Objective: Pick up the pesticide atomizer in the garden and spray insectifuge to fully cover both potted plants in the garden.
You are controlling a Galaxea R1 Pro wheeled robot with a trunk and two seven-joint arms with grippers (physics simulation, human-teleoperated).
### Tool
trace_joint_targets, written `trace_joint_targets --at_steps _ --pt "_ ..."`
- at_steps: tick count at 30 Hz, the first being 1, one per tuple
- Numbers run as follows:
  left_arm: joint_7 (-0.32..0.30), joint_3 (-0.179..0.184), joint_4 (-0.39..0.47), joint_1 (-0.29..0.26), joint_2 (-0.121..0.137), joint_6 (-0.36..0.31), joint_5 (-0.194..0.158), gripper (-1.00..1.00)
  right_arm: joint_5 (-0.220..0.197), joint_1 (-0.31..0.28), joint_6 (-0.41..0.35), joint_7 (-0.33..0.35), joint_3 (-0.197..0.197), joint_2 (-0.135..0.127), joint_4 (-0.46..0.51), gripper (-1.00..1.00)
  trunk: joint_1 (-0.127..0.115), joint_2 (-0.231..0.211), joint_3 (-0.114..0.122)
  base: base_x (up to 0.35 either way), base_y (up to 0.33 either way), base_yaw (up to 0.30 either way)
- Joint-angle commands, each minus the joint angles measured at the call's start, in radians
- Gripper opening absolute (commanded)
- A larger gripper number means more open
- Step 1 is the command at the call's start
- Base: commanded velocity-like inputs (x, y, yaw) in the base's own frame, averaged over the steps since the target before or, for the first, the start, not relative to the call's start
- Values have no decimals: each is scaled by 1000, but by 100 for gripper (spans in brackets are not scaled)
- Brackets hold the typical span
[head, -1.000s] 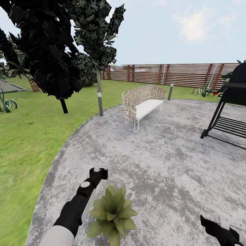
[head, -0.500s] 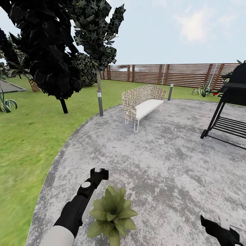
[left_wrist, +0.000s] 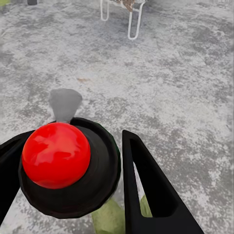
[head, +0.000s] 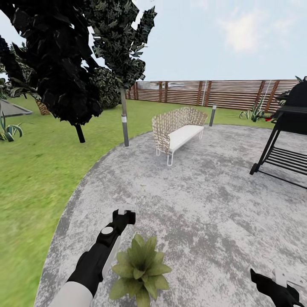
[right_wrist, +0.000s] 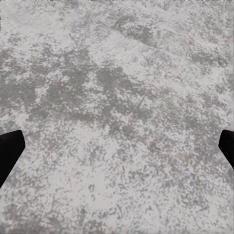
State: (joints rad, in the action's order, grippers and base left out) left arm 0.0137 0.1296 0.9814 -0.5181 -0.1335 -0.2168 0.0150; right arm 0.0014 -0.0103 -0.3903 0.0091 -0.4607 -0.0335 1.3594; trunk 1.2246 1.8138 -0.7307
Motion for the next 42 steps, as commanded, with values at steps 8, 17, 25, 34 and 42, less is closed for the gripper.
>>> trace_joint_targets --at_steps 8,17,25,34,42 --pt "2 1 0 0 0 -6 2 -100 0 0 -6 0 3 2 0 100 -31 -56 24 0 0 0" --pt "3 -1 1 0 2 -6 1 -100 0 0 -6 0 2 7 0 100 -65 -119 52 0 0 0" --pt "3 -5 2 0 5 -10 3 -100 0 2 -6 1 3 7 -3 100 -77 -140 62 0 0 0" --pt "-2 -8 3 -5 65 -177 11 -100 1 3 -6 1 3 5 -4 100 -77 -140 62 0 0 0" --pt "-431 15 2 -11 264 -193 240 -100 10 -39 -9 10 410 -5 -10 100 -77 -140 62 0 0 0"
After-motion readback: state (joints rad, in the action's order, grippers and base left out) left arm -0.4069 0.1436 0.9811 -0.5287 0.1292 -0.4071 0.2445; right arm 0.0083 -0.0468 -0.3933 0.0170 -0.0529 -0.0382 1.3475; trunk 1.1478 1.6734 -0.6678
